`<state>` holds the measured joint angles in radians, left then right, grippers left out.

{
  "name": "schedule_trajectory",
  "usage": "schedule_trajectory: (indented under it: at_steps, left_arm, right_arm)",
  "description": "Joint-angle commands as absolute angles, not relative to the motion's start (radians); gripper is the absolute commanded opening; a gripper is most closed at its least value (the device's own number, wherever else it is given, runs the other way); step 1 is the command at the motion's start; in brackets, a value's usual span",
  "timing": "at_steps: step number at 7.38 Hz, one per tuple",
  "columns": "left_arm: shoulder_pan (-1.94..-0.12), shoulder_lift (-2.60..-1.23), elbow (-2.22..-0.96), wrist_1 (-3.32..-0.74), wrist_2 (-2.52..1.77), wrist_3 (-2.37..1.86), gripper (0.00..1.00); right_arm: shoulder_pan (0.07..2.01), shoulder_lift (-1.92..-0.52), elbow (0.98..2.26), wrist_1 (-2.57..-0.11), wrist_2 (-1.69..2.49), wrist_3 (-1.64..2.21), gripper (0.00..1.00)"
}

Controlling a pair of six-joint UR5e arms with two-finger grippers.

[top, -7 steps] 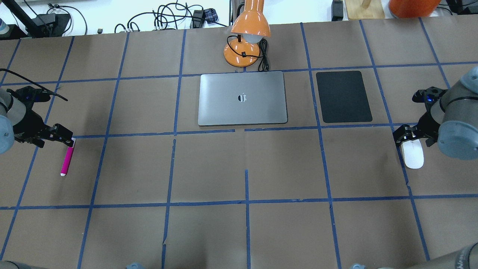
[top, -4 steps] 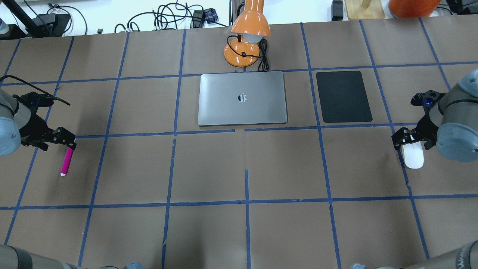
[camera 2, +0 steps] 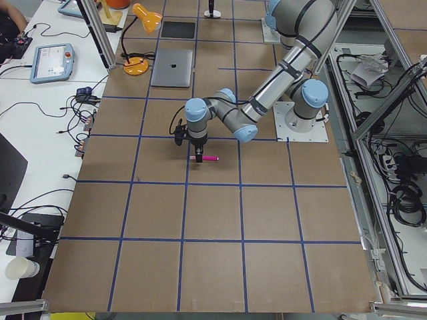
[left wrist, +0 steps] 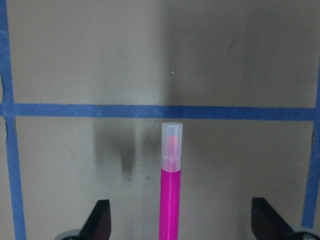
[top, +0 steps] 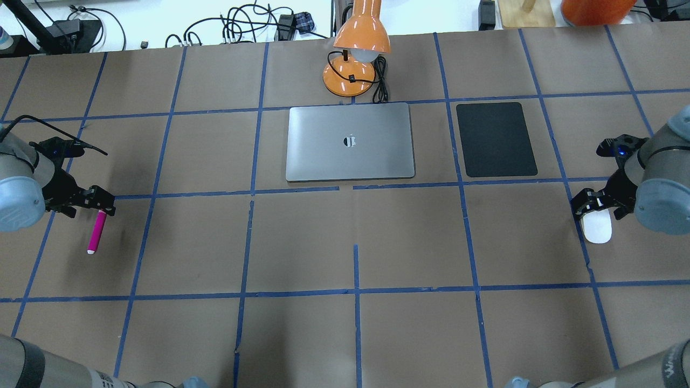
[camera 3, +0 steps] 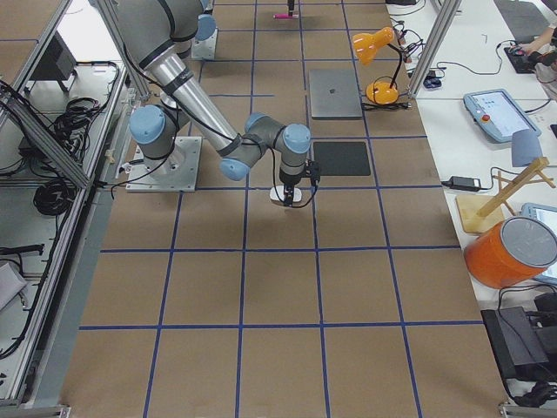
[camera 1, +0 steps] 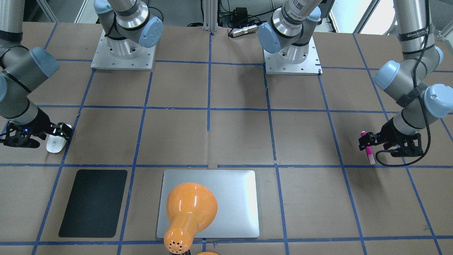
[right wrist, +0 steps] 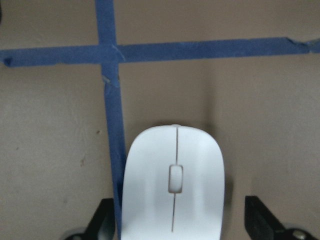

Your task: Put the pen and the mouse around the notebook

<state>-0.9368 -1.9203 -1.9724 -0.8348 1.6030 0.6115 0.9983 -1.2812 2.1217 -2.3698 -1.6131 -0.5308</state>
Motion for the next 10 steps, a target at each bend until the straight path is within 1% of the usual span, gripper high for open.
schedule_trajectory:
  at_steps: [1,2,3,4,5,6,7,8,9,10]
  left_arm:
    - [-0.937,-1.93,-1.973,-0.833,1.602,0.608,1.0]
    - [-0.937,-1.94,-1.973,-0.833,1.601,0.607,0.99]
    - [-0.937,-1.948,-1.971,-0.833,1.603,0.61,0.94]
    - [-0.937,-1.951,-1.973,-0.841,1.609,0.609,0.79]
    - [-0.937,-1.954,-1.968,-0.842,1.609,0.609,0.75]
    - [-0.937,-1.956,-1.965,-0.844,1.611,0.609,0.64]
    - [-0.937,-1.959,-1.974,-0.845,1.629,0.607,0.57]
    - [-0.937,-1.96,-1.971,-0.844,1.632,0.609,0.56]
    - [-0.937,-1.96,-1.965,-0.839,1.632,0.607,0.53]
    - [-0.937,-1.962,-1.97,-0.839,1.632,0.606,0.41]
  right_arm:
    - [0.996,-1.29,2.114,-2.362,-1.612,-0.525,0.28]
    - [0.999,-1.298,2.082,-2.347,-1.612,-0.517,0.17]
    - [1.006,-1.301,2.03,-2.308,-1.609,-0.518,0.07]
    - [1.031,-1.308,1.96,-2.219,-1.597,-0.518,0.07]
    - [1.09,-1.308,1.874,-2.148,-1.597,-0.518,0.07]
    - [1.164,-1.286,1.786,-2.111,-1.594,-0.517,0.06]
    - [1.216,-1.203,1.704,-2.108,-1.576,-0.484,0.07]
    - [1.271,-1.121,1.622,-2.111,-1.557,-0.419,0.06]
    - [1.331,-1.041,1.55,-2.115,-1.557,-0.34,0.07]
    - [1.377,-0.981,1.501,-2.123,-1.559,-0.278,0.07]
